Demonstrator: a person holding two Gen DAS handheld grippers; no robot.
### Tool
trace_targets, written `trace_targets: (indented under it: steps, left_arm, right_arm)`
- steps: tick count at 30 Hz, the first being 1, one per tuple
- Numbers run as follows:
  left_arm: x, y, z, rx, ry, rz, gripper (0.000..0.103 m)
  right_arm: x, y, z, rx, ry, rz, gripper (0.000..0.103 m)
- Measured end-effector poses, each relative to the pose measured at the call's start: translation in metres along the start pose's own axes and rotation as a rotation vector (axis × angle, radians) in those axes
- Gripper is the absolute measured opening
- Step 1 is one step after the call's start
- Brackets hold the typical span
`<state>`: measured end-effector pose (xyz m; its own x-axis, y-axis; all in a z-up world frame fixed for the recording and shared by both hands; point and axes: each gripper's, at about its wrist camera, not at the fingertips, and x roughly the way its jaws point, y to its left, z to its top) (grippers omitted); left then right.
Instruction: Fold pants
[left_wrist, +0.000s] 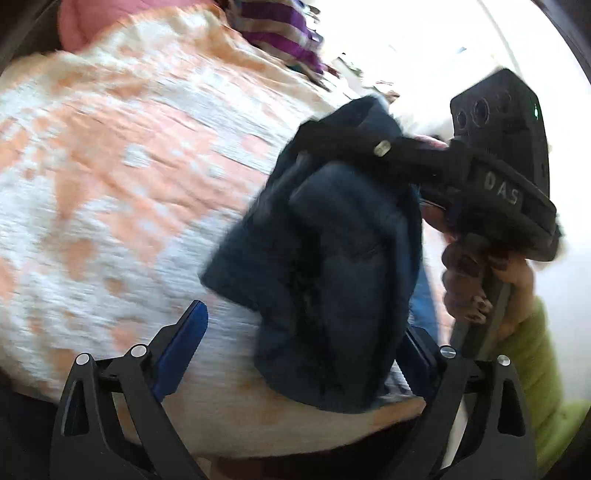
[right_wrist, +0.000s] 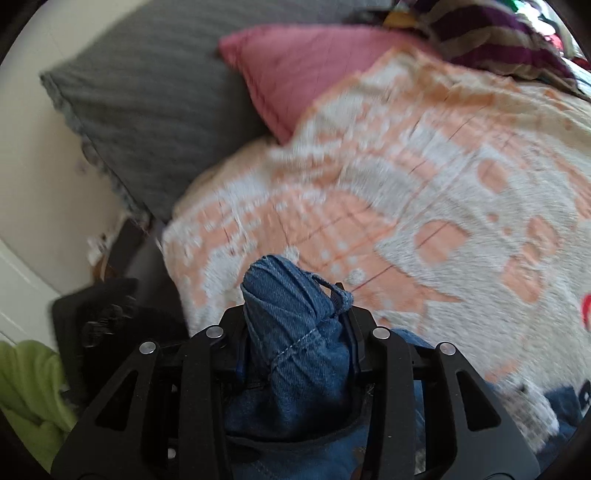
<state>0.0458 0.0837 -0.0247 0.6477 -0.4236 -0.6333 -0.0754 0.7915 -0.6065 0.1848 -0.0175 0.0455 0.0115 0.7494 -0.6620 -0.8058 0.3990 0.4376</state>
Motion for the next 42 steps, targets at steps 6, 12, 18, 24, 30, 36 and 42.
trace_targets:
  steps: [6, 12, 18, 24, 30, 36, 42]
  left_arm:
    - [0.018, -0.029, 0.0, 0.022, 0.018, -0.162, 0.095]
    - [0.026, -0.072, -0.002, 0.116, 0.026, -0.29, 0.094]
    - [0.045, -0.115, -0.015, 0.256, 0.118, -0.345, 0.095]
    - [0.068, -0.127, -0.037, 0.329, 0.202, -0.317, 0.095]
    - [0.07, -0.12, -0.042, 0.347, 0.209, -0.297, 0.096]
    - [0.042, -0.113, -0.034, 0.363, 0.109, -0.269, 0.096]
    - [0.041, -0.134, -0.019, 0.506, 0.071, 0.023, 0.033]
  right_arm:
    - [-0.049, -0.017, -0.018, 0.05, -0.087, 0.03, 0.031]
    - [-0.091, -0.038, -0.042, 0.112, -0.161, 0.023, 0.037]
    - [-0.142, -0.063, -0.08, 0.186, -0.243, -0.071, 0.06]
    - [-0.151, -0.085, -0.128, 0.287, -0.202, -0.212, 0.064]
    - [-0.136, -0.101, -0.159, 0.311, -0.076, -0.425, 0.064]
    - [-0.15, -0.088, -0.158, 0.283, -0.122, -0.396, 0.067]
    - [-0.159, -0.073, -0.123, 0.189, -0.12, -0.389, 0.067]
